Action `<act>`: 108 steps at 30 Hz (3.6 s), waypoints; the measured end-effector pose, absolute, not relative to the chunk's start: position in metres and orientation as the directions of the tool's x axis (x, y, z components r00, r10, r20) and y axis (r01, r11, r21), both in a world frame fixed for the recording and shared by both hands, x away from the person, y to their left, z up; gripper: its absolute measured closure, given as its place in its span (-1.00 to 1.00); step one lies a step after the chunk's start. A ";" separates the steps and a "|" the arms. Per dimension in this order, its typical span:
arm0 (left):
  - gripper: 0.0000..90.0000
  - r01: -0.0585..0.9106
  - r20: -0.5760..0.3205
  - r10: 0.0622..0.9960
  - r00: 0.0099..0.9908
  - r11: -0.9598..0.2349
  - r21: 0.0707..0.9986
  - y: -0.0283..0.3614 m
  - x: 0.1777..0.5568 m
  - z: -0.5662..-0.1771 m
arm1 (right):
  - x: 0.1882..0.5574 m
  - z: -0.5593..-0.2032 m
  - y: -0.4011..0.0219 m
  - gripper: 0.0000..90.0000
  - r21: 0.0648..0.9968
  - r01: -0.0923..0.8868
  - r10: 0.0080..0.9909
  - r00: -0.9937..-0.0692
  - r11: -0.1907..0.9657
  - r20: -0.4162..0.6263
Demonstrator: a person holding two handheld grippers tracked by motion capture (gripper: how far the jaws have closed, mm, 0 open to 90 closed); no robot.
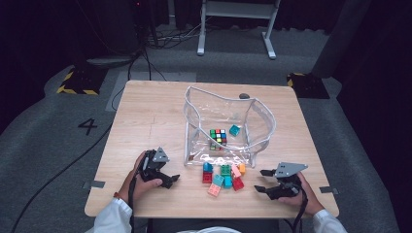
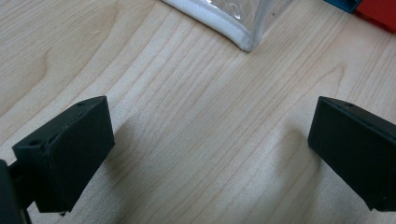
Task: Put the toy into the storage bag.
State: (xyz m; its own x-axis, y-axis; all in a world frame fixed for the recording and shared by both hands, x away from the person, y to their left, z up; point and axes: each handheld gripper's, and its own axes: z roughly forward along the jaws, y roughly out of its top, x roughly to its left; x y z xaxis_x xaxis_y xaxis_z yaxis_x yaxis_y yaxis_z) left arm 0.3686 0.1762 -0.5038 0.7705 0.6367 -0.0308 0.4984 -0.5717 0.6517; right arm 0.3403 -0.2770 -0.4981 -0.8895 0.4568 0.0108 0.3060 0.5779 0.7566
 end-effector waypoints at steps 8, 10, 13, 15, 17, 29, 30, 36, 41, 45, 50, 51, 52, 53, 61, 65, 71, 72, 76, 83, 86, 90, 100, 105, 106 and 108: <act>-0.99 0.498 -0.030 0.636 0.771 -0.572 0.652 0.176 0.369 -0.504 | 0.321 -0.503 -0.238 -0.19 0.757 0.259 0.411 -0.912 0.600 -0.014; -0.99 0.499 -0.031 0.637 0.770 -0.572 0.651 0.176 0.368 -0.504 | 0.322 -0.503 -0.236 -0.20 0.755 0.266 0.411 -0.912 0.599 -0.005; -0.99 0.498 -0.031 0.636 0.771 -0.572 0.652 0.176 0.369 -0.504 | 0.324 -0.503 -0.230 -0.22 0.758 0.281 0.430 -0.903 0.588 0.001; -0.99 0.500 -0.028 0.639 0.769 -0.573 0.650 0.176 0.368 -0.504 | 0.323 -0.503 -0.223 -0.24 0.756 0.280 0.435 -0.901 0.592 -0.007; -0.99 0.499 -0.028 0.639 0.769 -0.573 0.650 0.176 0.368 -0.504 | 0.323 -0.503 -0.215 -0.24 0.755 0.285 0.439 -0.898 0.590 -0.004; -0.99 0.498 -0.029 0.637 0.770 -0.573 0.651 0.176 0.369 -0.504 | 0.324 -0.503 -0.207 0.06 0.765 0.286 0.457 -0.890 0.578 -0.013; -0.99 0.498 -0.027 0.638 0.769 -0.573 0.651 0.176 0.369 -0.504 | 0.324 -0.503 -0.207 0.06 0.766 0.287 0.458 -0.889 0.575 -0.011; -0.99 0.498 -0.032 0.636 0.771 -0.571 0.652 0.176 0.369 -0.504 | 0.322 -0.503 -0.215 0.31 0.770 0.259 0.434 -0.901 0.583 -0.026; -0.99 0.498 -0.031 0.636 0.771 -0.571 0.652 0.176 0.369 -0.504 | 0.322 -0.503 -0.224 0.31 0.771 0.257 0.443 -0.896 0.583 -0.037; -0.99 0.498 -0.031 0.636 0.771 -0.571 0.652 0.176 0.369 -0.504 | 0.323 -0.502 -0.230 0.32 0.769 0.244 0.433 -0.900 0.591 -0.048; -0.99 0.499 -0.032 0.636 0.771 -0.572 0.652 0.176 0.369 -0.504 | 0.324 -0.495 -0.245 0.32 0.778 0.240 0.447 -0.893 0.581 -0.058; -0.99 0.498 -0.031 0.637 0.771 -0.572 0.652 0.176 0.369 -0.504 | 0.324 -0.494 -0.249 0.32 0.780 0.245 0.448 -0.893 0.576 -0.050; -0.99 0.498 -0.031 0.636 0.771 -0.572 0.652 0.176 0.369 -0.504 | 0.324 -0.492 -0.253 0.32 0.784 0.244 0.453 -0.890 0.571 -0.053; -0.99 0.499 -0.031 0.637 0.770 -0.571 0.652 0.176 0.369 -0.504 | 0.325 -0.490 -0.257 0.32 0.786 0.244 0.461 -0.885 0.567 -0.058; -0.99 0.499 -0.032 0.637 0.770 -0.571 0.651 0.176 0.369 -0.504 | 0.336 -0.467 -0.296 0.32 0.827 0.256 0.523 -0.851 0.500 -0.053; -0.99 0.499 -0.027 0.638 0.769 -0.573 0.651 0.176 0.369 -0.504 | 0.346 -0.455 -0.314 0.32 0.843 0.260 0.563 -0.824 0.472 -0.062; -0.99 0.498 -0.027 0.638 0.770 -0.573 0.650 0.176 0.369 -0.504 | 0.361 -0.435 -0.334 0.32 0.864 0.265 0.622 -0.780 0.428 -0.069; -0.99 0.498 -0.027 0.638 0.770 -0.574 0.651 0.176 0.369 -0.504 | 0.363 -0.432 -0.337 0.32 0.864 0.263 0.629 -0.774 0.428 -0.076; -0.99 0.497 -0.027 0.637 0.770 -0.573 0.652 0.176 0.369 -0.504 | 0.377 -0.418 -0.345 0.32 0.874 0.264 0.643 -0.762 0.408 -0.070; -0.99 0.498 -0.027 0.638 0.770 -0.573 0.651 0.176 0.369 -0.504 | 0.400 -0.396 -0.347 0.32 0.873 0.257 0.669 -0.736 0.414 -0.101; -0.99 0.497 -0.027 0.637 0.770 -0.573 0.652 0.176 0.369 -0.504 | 0.410 -0.383 -0.347 0.32 0.880 0.250 0.678 -0.727 0.404 -0.105; -0.99 0.497 -0.028 0.637 0.770 -0.573 0.652 0.176 0.369 -0.504 | 0.422 -0.363 -0.348 0.32 0.886 0.228 0.677 -0.726 0.404 -0.122; -0.99 0.497 -0.027 0.637 0.770 -0.573 0.652 0.176 0.369 -0.504 | 0.449 -0.310 -0.349 0.32 0.912 0.178 0.679 -0.722 0.369 -0.133; -0.99 0.497 -0.028 0.637 0.770 -0.573 0.652 0.176 0.369 -0.504 | 0.458 -0.297 -0.338 0.32 0.908 0.178 0.673 -0.727 0.379 -0.138; -0.99 0.498 -0.027 0.638 0.770 -0.573 0.651 0.176 0.369 -0.504 | 0.460 -0.296 -0.334 0.32 0.909 0.175 0.667 -0.732 0.378 -0.136; -0.99 0.497 -0.027 0.637 0.770 -0.573 0.652 0.176 0.369 -0.504 | 0.464 -0.293 -0.327 0.32 0.910 0.169 0.654 -0.744 0.379 -0.134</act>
